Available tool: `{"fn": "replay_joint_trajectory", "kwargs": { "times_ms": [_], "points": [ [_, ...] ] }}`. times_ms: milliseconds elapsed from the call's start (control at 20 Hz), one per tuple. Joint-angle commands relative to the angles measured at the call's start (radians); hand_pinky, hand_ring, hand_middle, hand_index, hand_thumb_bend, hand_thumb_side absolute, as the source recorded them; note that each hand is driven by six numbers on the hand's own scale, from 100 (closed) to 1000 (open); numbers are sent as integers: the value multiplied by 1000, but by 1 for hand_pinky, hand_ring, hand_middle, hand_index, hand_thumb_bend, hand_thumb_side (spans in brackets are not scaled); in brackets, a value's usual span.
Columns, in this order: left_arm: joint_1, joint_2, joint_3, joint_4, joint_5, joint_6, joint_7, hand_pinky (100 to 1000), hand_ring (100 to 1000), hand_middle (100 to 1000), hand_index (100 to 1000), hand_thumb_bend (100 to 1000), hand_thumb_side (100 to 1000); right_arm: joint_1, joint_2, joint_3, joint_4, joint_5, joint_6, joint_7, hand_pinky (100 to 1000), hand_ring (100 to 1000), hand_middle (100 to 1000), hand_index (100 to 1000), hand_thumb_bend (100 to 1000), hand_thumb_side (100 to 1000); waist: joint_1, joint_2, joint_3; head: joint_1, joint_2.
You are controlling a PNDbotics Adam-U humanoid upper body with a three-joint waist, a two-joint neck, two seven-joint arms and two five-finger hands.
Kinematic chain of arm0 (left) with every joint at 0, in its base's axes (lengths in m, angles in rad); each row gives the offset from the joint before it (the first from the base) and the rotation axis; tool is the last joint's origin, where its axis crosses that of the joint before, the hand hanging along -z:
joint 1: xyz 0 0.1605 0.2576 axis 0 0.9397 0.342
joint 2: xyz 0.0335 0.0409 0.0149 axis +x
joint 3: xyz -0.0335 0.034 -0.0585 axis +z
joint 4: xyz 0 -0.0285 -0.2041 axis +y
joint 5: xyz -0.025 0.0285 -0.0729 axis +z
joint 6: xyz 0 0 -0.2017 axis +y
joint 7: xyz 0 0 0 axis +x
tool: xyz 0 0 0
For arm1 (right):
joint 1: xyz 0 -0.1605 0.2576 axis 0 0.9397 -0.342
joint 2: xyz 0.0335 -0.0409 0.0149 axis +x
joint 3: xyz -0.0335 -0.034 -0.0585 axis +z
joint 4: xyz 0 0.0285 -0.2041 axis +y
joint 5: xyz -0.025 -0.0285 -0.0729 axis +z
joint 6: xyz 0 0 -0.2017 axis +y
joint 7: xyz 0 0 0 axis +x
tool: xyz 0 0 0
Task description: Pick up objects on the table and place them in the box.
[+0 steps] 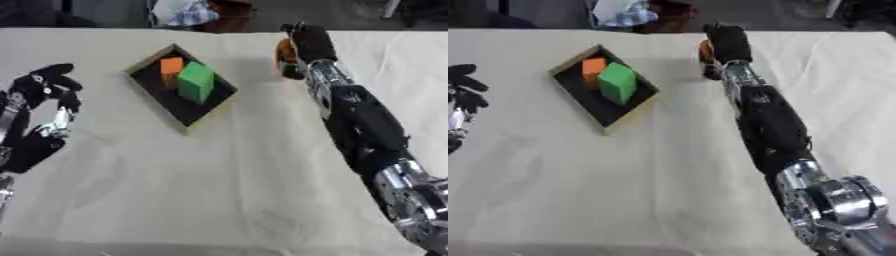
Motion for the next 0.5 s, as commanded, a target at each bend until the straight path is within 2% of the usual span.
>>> {"fn": "replay_joint_trajectory", "kwargs": {
  "times_ms": [50,400,500],
  "points": [
    [-4,8,4,-12,1,1,4,715,564,621,873,100,620,-39,-17,34,-67,-38,-76,0,738,678,276,836,100,100,-4,-4,-1,3,0],
    [-1,7,4,-12,-1,1,3,714,563,620,873,100,621,-54,16,130,-100,-153,-238,103,755,689,289,846,100,100,-6,-6,-2,5,-1],
    [-1,7,5,-12,-1,1,3,714,562,620,873,100,620,-51,33,156,-95,-178,-281,142,761,692,296,847,100,124,-6,-6,-1,4,-1]
  ]
}}
